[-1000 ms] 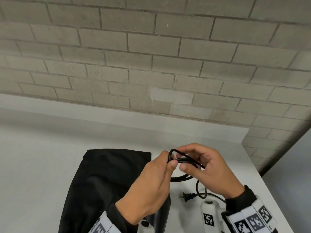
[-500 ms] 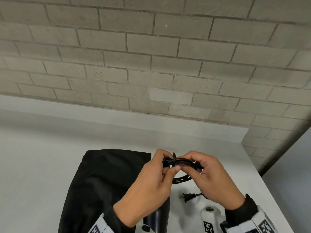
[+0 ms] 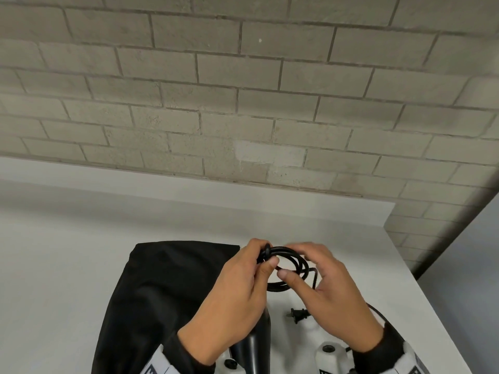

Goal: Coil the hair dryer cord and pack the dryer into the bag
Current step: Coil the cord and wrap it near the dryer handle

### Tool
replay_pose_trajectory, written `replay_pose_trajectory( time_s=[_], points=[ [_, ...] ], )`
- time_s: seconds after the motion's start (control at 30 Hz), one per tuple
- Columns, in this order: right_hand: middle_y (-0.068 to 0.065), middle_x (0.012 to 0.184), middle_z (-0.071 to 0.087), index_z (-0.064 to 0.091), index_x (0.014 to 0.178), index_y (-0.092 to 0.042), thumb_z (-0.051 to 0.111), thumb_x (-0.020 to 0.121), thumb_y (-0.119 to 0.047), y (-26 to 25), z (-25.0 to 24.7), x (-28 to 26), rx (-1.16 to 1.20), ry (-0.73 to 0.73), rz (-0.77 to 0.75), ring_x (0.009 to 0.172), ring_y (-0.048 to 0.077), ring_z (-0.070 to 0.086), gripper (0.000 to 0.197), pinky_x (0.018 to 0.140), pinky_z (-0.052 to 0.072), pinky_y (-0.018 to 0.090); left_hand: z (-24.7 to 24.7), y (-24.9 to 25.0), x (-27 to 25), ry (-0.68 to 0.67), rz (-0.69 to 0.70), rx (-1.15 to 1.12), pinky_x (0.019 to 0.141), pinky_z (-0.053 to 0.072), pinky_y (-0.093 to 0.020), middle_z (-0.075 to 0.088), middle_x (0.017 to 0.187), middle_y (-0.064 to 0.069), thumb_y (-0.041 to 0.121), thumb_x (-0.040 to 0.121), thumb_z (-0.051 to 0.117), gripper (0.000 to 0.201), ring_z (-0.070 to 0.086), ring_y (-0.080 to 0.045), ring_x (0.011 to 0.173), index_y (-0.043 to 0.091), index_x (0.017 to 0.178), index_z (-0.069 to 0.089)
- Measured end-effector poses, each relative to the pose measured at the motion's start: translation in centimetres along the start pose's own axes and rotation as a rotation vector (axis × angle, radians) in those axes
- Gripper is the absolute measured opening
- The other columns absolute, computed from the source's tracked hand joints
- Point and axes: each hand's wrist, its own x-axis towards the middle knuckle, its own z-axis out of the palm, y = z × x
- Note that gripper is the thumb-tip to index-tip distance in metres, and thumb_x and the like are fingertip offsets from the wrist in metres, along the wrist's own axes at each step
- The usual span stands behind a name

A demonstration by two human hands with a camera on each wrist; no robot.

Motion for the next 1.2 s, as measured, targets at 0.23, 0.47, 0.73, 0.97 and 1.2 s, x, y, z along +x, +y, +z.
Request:
replay_pose_trajectory(
  time_s=[0.23,0.47,0.73,0.97,1.2],
  points=[
    [-0.014,0.078,0.047,0.069,0.101,-0.017,0.063,0.089,-0.029,0.1,3.2,-2.0,-0.235,0.332,-0.166,0.071,0.0,0.048,0.019,0.064,0.043,0.016,-0.3,0.2,0.1,0.001,-0.035,-0.054,0.053,0.037,-0.012,0.054,0.066,0.021,0.036,0.102,0.046,0.012,0.049,-0.002,0.053,0.027,0.105,0.054],
    [-0.017,0.089,0.05,0.063,0.089,-0.037,0.044,0.09,-0.048,-0.8,3.5,-2.1,-0.088,0.084,0.131,0.091,0.008,0.051,0.022,0.073,0.039,0.012,-0.3,1.0,0.2,-0.024,-0.047,-0.121,0.053,0.04,-0.005,0.054,0.065,0.013,0.022,0.102,0.048,0.012,0.055,0.004,0.054,0.017,0.109,0.056],
    [-0.011,0.104,0.061,0.063,0.065,-0.031,0.059,0.078,-0.051,-1.7,1.8,-2.4,0.4,-0.054,0.247,0.103,0.01,0.059,0.024,0.084,0.042,0.031,-0.1,0.7,-0.2,0.003,0.025,-0.104,0.058,0.038,-0.008,0.06,0.074,0.017,0.02,0.103,0.048,0.026,0.052,-0.002,0.056,0.038,0.122,0.051],
    [-0.002,0.098,0.073,0.072,0.091,-0.033,0.064,0.085,-0.016,-1.5,2.4,-3.8,0.482,0.1,0.254,0.098,0.013,0.069,0.02,0.085,0.053,0.022,-0.3,-0.2,-0.1,0.037,-0.033,-0.127,0.046,0.039,-0.034,0.045,0.055,0.009,0.034,0.101,0.048,0.007,0.038,-0.009,0.047,0.039,0.106,0.048],
    [0.015,0.068,0.069,0.074,0.09,-0.015,0.074,0.078,-0.041,-1.5,0.5,-3.3,0.753,0.057,0.36,0.062,0.02,0.062,0.029,0.065,0.052,0.025,-0.4,-0.4,0.1,0.056,-0.012,-0.109,0.046,0.033,-0.026,0.043,0.055,0.007,0.037,0.1,0.047,0.004,0.035,-0.008,0.047,0.033,0.099,0.05]
  ],
)
